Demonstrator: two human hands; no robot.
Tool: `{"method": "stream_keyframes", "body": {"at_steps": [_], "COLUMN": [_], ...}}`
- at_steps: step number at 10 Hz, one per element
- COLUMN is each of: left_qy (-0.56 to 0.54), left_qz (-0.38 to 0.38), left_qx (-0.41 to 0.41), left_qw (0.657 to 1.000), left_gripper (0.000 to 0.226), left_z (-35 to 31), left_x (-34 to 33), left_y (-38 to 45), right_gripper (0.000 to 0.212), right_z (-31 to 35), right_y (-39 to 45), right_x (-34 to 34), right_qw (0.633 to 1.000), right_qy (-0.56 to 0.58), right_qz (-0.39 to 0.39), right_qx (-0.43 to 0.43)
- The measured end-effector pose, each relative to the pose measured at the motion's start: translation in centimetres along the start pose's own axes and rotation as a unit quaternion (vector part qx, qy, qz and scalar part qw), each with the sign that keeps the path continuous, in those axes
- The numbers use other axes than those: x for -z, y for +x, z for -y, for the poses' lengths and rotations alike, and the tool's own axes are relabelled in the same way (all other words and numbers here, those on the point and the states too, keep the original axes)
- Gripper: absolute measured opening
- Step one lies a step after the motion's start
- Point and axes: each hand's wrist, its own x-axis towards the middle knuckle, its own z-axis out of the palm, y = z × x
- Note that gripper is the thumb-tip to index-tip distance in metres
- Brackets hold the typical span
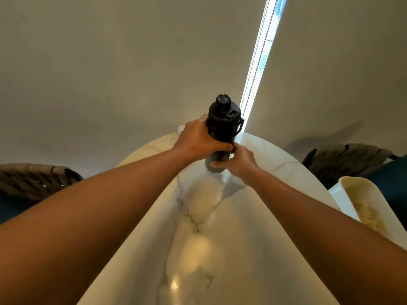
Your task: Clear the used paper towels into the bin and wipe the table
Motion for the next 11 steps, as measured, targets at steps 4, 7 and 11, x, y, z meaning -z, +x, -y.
{"method": "stream_keyframes", "body": {"at_steps": [4, 7, 11], "left_qy": [0.025, -0.025, -0.029], "left_qz": [-0.007, -0.012, 0.057], "left_qx": [0.063, 0.096, 0.168], "left_qw": [0.998, 0.995, 0.984], "left_gripper": [0.074, 0.074, 0.089], "left_z": [2.2, 2.5, 4.8], "left_x": [-3.1, -3.7, -4.0], "left_y": [3.5, 3.9, -1.2], "right_gripper": [0.071, 0.076, 0.075], "right_z": [-2.4, -3.1, -3.7], "right_y": [5.4, 6.4, 3.2], "right_x": [-0.8, -1.1, -1.9], "right_qw": [1.000, 1.000, 0.990], "right_qy": [0.002, 0.009, -0.135], "right_qz": [0.027, 0.023, 0.027], "right_qx": [-0.003, -0.013, -0.022]}}
